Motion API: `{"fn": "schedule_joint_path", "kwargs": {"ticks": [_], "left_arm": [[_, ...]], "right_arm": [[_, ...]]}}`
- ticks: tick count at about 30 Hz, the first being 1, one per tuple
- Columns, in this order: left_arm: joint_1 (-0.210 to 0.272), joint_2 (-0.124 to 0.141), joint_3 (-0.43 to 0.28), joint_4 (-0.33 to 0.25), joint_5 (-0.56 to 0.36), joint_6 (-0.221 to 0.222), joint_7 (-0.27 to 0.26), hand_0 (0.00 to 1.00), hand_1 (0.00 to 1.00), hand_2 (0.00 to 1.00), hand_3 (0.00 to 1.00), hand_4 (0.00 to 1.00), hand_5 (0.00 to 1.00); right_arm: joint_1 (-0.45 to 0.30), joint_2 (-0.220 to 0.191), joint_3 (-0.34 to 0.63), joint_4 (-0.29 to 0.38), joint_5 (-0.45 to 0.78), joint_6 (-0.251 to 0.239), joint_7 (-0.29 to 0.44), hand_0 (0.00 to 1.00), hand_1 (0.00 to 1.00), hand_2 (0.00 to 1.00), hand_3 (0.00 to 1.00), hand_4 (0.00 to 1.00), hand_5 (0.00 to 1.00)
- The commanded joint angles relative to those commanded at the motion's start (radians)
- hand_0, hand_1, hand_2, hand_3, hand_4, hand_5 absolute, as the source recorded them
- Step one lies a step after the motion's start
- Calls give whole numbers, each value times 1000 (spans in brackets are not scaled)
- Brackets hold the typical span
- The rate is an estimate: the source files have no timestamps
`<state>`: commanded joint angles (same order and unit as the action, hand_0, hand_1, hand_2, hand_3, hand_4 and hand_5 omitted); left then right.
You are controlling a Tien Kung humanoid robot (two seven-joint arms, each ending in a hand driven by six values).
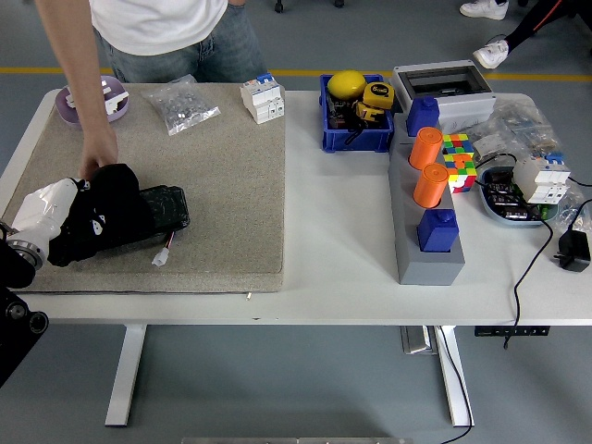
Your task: Pick the rag up,wipe the panel,place it on the desk
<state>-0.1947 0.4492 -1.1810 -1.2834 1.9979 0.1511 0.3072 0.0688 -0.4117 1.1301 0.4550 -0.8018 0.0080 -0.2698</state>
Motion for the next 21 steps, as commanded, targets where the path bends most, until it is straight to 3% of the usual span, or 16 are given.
{"fn": "schedule_joint_path", "kwargs": {"ticks": [6, 21], "left_arm": [[32, 8, -61, 6, 12, 5, 5, 267, 278, 526, 448, 52, 2], [92, 37, -134, 18, 17, 25, 2, 261, 277, 520, 449, 55, 2]], "right_arm": [[-1, -2, 4, 0, -1, 0, 0, 757, 586, 698, 683, 998, 632], [-9, 0, 5, -2, 1, 1, -1, 757, 585, 698, 687, 998, 639]]}}
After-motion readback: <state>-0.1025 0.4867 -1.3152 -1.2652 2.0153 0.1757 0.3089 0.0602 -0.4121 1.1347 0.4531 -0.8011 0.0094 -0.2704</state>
